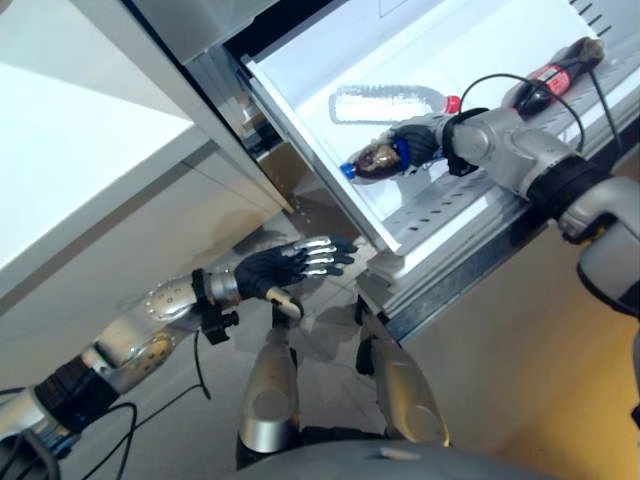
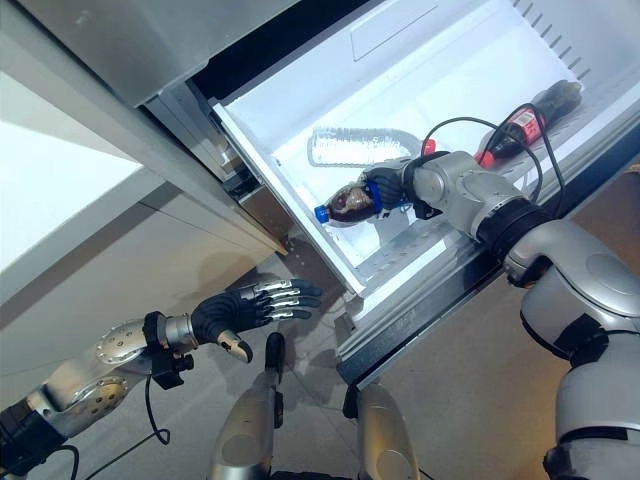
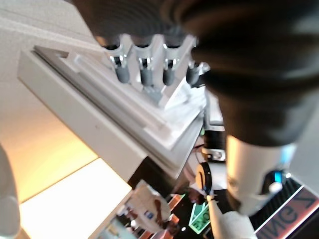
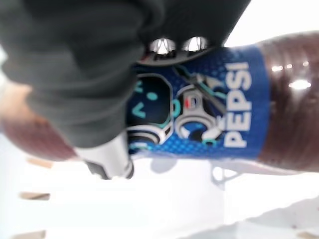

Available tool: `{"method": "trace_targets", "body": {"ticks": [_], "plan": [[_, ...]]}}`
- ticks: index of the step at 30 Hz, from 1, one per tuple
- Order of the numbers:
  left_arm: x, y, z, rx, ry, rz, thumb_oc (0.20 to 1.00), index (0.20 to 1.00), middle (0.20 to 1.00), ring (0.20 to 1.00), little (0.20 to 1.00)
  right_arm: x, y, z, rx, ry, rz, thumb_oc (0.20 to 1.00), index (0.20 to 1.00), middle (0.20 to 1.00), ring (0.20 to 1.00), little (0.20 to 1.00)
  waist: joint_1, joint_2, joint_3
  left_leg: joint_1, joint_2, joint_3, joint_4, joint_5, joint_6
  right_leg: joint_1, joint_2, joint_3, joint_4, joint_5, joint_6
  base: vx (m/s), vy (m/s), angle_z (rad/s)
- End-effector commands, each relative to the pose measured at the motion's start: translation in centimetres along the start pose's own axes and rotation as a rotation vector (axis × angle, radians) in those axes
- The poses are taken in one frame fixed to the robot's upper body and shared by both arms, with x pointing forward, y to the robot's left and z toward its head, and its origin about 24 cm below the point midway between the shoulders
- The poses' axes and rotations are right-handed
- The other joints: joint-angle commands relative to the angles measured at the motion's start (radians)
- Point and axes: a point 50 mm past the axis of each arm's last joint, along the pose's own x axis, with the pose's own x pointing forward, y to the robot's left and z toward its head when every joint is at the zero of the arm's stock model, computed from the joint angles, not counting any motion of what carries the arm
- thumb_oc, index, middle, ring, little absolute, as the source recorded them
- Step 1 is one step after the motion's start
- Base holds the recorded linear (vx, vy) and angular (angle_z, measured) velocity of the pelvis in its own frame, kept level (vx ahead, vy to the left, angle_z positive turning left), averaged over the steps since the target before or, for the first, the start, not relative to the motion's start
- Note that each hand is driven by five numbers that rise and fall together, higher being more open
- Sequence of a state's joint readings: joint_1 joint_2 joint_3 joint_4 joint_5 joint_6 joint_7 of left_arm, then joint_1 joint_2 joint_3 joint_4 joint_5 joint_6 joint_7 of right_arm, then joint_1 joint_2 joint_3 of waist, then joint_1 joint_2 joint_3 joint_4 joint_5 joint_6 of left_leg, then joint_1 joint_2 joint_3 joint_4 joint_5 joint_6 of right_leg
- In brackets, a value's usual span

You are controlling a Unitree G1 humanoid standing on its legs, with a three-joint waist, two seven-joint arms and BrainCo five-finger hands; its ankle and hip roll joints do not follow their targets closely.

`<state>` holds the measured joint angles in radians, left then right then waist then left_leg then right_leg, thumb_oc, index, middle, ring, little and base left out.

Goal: Take the drinks into the refrigerator

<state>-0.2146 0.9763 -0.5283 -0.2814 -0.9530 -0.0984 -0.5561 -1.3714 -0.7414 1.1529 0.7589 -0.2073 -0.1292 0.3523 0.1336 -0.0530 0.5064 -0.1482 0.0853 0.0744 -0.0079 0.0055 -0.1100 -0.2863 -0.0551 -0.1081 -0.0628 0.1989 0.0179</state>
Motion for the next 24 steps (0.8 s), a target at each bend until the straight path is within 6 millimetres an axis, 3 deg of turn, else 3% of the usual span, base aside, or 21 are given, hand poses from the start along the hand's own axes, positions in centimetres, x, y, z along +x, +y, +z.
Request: {"method": "trace_targets", "body": {"ticks": [1, 8, 16, 24], "plan": [[0.3, -2.5, 1.5, 0.040, -0.075, -0.076, 1.000, 1.000, 1.000, 1.000, 1.000, -1.1, -5.6, 0.5, -0.072, 0.012, -0.173, 0.200, 0.200, 0.200, 0.200, 0.200, 0.028, 0.001, 0.014, -0.057, -0.032, -0.044, -0.048, 0.070, 0.072, -0.061, -0.014, -0.007, 0.205, -0.098, 0.086, 0.01, 0.003, 0.07], [0.7, -2.5, 1.6, 0.035, -0.095, -0.059, 1.000, 1.000, 1.000, 1.000, 1.000, -0.2, -5.4, -1.6, 0.026, 0.153, -0.225, 0.200, 0.200, 0.200, 0.200, 0.200, 0.030, 0.006, 0.014, -0.085, -0.034, -0.047, -0.057, 0.077, 0.072, -0.089, -0.015, -0.011, 0.204, -0.095, 0.084, 0.00, 0.006, 0.02], [1.5, -2.7, 1.8, 0.035, -0.132, -0.063, 1.000, 1.000, 1.000, 1.000, 1.000, 0.2, -1.3, -5.2, 0.089, 0.351, -0.187, 0.200, 0.200, 0.200, 0.200, 0.200, 0.045, 0.039, 0.014, -0.119, -0.038, -0.059, -0.064, 0.085, 0.072, -0.120, -0.020, -0.017, 0.200, -0.093, 0.083, -0.01, 0.004, 0.05], [2.0, -3.0, 2.0, 0.034, -0.162, -0.085, 1.000, 1.000, 1.000, 1.000, 1.000, -1.0, 1.5, -8.0, 0.085, 0.470, -0.129, 0.200, 0.200, 0.200, 0.200, 0.200, 0.067, 0.075, 0.014, -0.130, -0.046, -0.071, -0.065, 0.085, 0.075, -0.135, -0.031, -0.025, 0.208, -0.098, 0.082, -0.01, 0.012, 0.06]]}}
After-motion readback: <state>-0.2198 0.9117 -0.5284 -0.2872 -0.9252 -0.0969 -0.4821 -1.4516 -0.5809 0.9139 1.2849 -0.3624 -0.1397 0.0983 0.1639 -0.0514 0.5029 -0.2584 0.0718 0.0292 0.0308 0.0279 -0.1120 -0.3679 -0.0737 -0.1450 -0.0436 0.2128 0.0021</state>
